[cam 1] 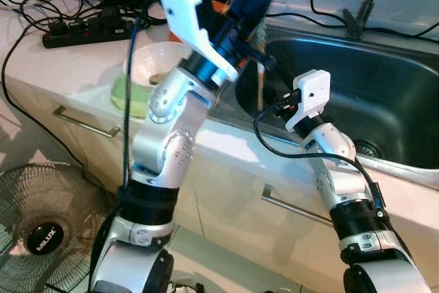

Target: Kitchen organization

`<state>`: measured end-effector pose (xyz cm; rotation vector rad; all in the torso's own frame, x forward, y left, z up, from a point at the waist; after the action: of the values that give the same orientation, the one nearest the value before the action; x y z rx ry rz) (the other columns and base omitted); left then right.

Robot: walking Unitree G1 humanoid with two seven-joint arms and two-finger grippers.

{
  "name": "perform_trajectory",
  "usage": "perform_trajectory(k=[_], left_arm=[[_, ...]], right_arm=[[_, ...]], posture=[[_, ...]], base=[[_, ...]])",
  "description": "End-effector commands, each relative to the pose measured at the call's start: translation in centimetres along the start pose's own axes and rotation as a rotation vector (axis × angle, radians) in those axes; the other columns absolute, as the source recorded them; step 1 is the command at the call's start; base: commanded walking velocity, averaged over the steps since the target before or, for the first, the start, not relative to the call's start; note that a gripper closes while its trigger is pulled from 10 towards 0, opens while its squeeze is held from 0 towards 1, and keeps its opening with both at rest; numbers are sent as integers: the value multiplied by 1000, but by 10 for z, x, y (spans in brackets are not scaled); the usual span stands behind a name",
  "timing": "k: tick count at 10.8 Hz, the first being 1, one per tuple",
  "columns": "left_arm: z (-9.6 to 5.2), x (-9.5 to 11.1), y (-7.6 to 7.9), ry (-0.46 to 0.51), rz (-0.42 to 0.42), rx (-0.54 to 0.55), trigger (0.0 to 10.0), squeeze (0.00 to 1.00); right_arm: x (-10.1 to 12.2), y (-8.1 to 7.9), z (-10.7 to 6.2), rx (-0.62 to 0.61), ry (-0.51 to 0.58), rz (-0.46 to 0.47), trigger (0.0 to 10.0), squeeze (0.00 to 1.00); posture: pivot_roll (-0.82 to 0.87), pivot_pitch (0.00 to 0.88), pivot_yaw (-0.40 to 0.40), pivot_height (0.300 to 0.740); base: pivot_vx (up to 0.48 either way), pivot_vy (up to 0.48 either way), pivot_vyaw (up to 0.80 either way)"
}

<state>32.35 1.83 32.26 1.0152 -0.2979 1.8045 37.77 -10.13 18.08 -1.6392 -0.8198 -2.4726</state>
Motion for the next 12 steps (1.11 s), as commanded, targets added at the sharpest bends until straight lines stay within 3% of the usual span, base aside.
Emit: perform_trajectory(k=[1, 2, 3, 7, 12], left_arm=[[1, 0, 9, -11, -12, -45, 10000, 0], [1, 0, 9, -19, -8, -46, 10000, 0], [1, 0, 9, -17, -1, -41, 10000, 0], [1, -1, 9, -26, -1, -40, 10000, 0], [0, -8, 9, -58, -8, -32, 10000, 0]], right_arm=[[7, -4, 3, 9, 24, -24, 10000, 0], [6, 1, 3, -15, 17, -30, 9843, 0], [6, 3, 4, -27, 18, -35, 0, 0], [6, 6, 4, -45, 18, -35, 0, 0], [9, -2, 6, -36, 29, -18, 0, 0]], posture=[[29, 0, 87, 740], [29, 0, 87, 740], [32, 0, 86, 740], [37, 0, 81, 740], [39, 2, 81, 740]], base=[[0, 0, 0], [0, 0, 0], [0, 0, 0], [0, 0, 0], [0, 0, 0]])
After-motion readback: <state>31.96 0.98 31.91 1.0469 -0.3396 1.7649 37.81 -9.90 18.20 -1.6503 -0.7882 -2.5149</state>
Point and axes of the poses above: a point about 5 cm out from each wrist's last joint towards the gripper, its own z axis pointing out of the wrist towards the gripper, its own x axis along the axis of the wrist's last joint, y = z × x, the point moved 4 cm from there along z, pointing out of the wrist towards the gripper, and after that the axes turned 15 degrees about -z, right-handed, at the moved point
